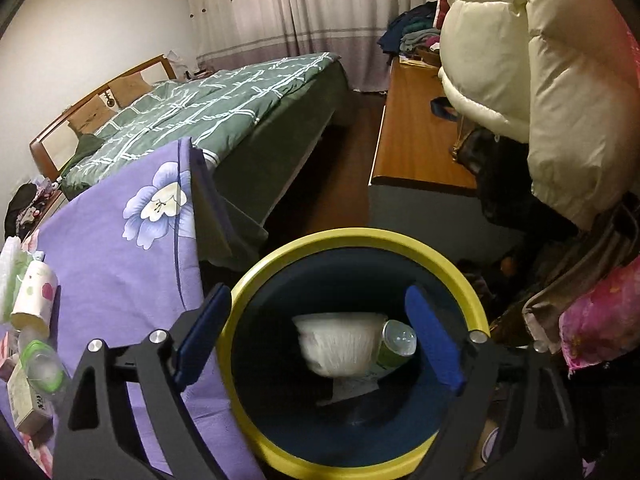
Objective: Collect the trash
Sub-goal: 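Move the yogurt cup over the bin and open the right tool, then grasp the white drink carton with the left tool and lift it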
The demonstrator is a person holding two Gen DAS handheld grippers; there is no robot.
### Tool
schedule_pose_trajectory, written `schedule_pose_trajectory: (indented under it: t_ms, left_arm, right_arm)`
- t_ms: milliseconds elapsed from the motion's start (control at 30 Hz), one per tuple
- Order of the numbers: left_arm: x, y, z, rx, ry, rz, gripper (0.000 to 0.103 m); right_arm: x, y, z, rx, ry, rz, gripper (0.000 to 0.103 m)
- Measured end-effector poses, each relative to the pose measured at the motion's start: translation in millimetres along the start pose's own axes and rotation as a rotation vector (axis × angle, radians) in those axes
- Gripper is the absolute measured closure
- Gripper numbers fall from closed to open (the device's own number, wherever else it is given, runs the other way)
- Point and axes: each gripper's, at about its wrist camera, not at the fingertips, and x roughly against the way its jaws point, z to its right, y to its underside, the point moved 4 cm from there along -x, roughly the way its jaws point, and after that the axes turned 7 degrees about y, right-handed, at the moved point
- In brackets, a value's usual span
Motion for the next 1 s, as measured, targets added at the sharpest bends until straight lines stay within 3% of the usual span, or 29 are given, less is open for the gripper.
schedule_pose_trajectory:
  t_ms: [167,267,400,567,733,800,833,1000]
  left_arm:
    - [-30.2,-1.3,4.4,-0.100,0.034,-0.071,0.005]
    - [-50.5,-2.0,2.2,-0.109,0.081,-0.120,0.005]
    - [-67.3,-1.0,-1.3,-0.126,0.080,-0.157,0.005]
    - [-74.9,6.1,-6.5,-0.135,0.104,-0.202,0.005]
    - [-84.6,10.3,-1.9,-0.141,0.119,-0.233,0.009]
    - [-85.4,11.9,-2.2,-0.144,0.098,-0.228,0.012]
    - [-85.8,11.8,-2.1,-0.141,0.093,-0.226,0.013]
    - [-83.3,13.7,-3.8,-0.121,0.069,-0.214,0.015]
  right_arm:
    - [27.2,-2.7,-61.0,0.125,-0.207,0.036,0.019]
    - [33.7,-2.0,-109.4,0.240,-0.278,0.059,0.019]
    - [13.7,0.6,-157.9,0.362,-0.299,0.036,0.019]
    - [-9.5,5.8,-185.7,0.445,-0.303,-0.011,0.019]
    - [-30.9,15.8,-197.8,0.478,-0.314,-0.080,0.018]
    - [-36.0,19.1,-202.7,0.470,-0.337,-0.119,0.013]
    - [-36.3,19.5,-203.8,0.475,-0.338,-0.122,0.006]
    - [-38.5,21.6,-208.4,0.492,-0.311,-0.127,0.005]
